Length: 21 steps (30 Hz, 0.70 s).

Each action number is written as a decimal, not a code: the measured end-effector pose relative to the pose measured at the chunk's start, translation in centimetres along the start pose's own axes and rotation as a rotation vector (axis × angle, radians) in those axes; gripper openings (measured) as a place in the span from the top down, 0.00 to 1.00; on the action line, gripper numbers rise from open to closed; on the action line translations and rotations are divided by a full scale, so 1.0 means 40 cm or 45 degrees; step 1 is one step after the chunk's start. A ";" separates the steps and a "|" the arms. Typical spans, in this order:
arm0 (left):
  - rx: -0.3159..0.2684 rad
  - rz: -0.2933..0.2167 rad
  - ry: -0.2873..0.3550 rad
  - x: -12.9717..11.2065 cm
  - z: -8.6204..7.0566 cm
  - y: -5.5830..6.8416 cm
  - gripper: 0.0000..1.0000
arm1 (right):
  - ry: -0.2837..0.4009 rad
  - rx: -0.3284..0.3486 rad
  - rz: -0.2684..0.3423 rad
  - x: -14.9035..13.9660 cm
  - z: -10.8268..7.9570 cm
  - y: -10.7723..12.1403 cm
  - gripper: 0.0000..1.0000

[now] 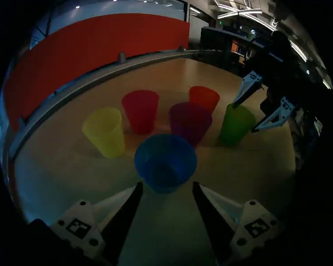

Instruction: Pour water

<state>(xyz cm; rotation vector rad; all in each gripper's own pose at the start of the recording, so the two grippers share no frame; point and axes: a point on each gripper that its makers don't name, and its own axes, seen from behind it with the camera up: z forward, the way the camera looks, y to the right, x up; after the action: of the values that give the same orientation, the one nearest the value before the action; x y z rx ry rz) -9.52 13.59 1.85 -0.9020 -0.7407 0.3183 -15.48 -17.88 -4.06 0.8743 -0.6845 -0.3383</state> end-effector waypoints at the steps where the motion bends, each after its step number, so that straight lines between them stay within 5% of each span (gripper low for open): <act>1: -0.002 -0.001 0.000 0.001 0.005 0.000 0.18 | -0.002 0.002 0.001 -0.001 0.004 -0.001 0.00; 21: -0.006 -0.017 0.029 0.043 0.041 -0.008 0.18 | -0.001 0.022 0.008 0.018 0.056 -0.019 0.00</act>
<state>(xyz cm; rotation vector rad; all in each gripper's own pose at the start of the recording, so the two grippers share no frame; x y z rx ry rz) -9.47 15.31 3.55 -0.9035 -0.7265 0.2941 -16.45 -20.05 -3.34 0.8884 -0.6918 -0.3272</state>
